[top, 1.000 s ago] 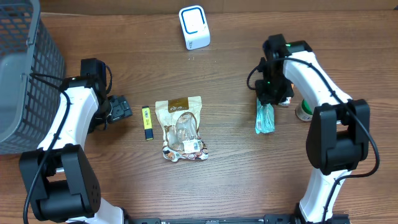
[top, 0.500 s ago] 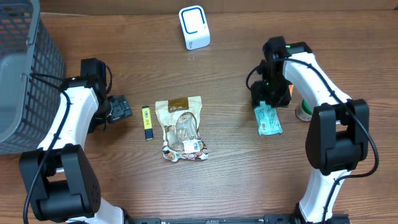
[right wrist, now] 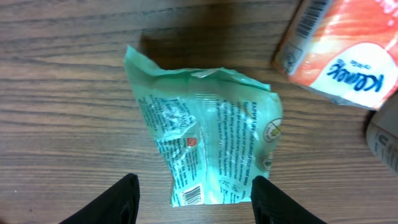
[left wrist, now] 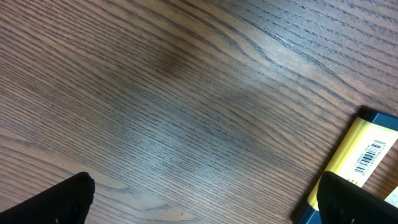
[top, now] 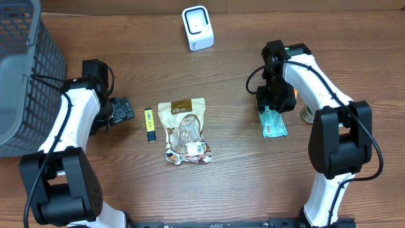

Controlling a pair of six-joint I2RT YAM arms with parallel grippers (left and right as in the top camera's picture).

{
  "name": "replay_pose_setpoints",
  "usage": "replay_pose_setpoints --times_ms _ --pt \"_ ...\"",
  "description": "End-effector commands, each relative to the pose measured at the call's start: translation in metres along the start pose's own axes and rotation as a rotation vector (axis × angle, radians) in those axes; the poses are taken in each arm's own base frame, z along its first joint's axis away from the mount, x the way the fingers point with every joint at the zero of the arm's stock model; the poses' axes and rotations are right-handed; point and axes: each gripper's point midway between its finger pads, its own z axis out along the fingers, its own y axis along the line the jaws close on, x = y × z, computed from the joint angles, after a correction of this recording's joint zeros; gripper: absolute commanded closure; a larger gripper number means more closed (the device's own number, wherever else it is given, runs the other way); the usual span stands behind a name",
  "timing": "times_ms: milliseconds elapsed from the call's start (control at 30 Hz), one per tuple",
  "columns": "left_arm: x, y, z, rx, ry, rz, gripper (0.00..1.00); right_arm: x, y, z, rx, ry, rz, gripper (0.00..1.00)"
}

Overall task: Scan the item barcode
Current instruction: 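Carry the mint-green packet right and lower it onto the table, then open the right gripper and lift it off the mint-green packet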

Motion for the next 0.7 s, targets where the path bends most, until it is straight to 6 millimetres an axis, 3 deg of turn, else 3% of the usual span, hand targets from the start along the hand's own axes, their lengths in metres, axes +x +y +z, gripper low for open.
replay_pose_setpoints --times_ms 0,167,500,667 --pt "0.002 0.001 0.002 -0.012 0.005 0.014 0.00 -0.005 -0.004 -0.005 0.026 -0.029 0.013 0.44" --pt "0.002 0.001 0.002 -0.012 0.005 0.014 0.01 -0.006 -0.010 0.007 0.059 -0.040 0.013 0.46" --pt "0.002 0.001 0.002 -0.012 0.005 0.014 0.00 0.002 -0.013 0.062 0.066 -0.054 0.006 0.44" --pt "0.002 0.001 0.002 -0.012 0.005 0.014 0.00 -0.002 -0.005 0.058 0.027 -0.071 0.005 0.42"
